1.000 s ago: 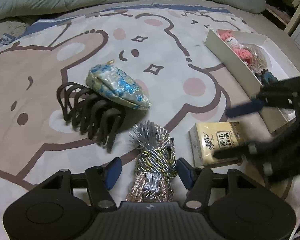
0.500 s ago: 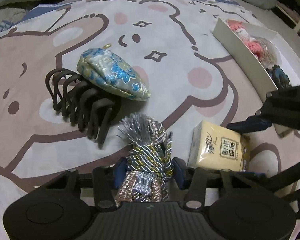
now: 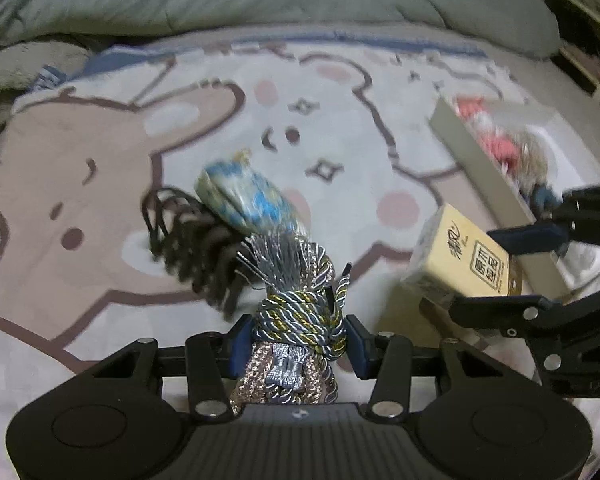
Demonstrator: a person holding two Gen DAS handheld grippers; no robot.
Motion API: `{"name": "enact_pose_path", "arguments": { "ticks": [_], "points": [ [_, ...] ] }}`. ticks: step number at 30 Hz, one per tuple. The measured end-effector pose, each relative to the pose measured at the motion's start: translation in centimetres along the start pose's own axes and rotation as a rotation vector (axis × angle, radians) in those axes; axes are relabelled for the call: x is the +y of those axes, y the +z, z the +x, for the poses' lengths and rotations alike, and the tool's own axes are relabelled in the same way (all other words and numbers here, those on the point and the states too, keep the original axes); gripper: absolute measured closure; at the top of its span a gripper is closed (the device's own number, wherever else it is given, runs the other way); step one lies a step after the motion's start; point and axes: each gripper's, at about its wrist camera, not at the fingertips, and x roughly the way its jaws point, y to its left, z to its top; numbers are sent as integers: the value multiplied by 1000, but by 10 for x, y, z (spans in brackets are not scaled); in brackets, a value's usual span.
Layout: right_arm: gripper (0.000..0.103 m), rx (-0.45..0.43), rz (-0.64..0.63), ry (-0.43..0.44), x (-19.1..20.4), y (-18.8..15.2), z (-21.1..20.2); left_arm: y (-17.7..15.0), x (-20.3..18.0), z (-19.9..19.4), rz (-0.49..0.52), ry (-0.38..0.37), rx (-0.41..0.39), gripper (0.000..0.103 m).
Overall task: Organize objects
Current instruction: 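Lift the tassel cord with the left gripper while the right carries the tissue pack toward the box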
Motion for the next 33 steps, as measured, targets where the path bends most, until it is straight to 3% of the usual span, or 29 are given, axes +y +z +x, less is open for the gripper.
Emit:
{"name": "enact_pose_path", "arguments": {
  "ticks": [17, 33],
  "points": [
    [49, -228, 190, -88, -20, 5, -71, 18, -17, -85, -68, -17, -239, 54],
    [49, -353, 275, -224, -65, -26, -132, 41, -70, -92, -121, -140, -305, 54]
  ]
}}
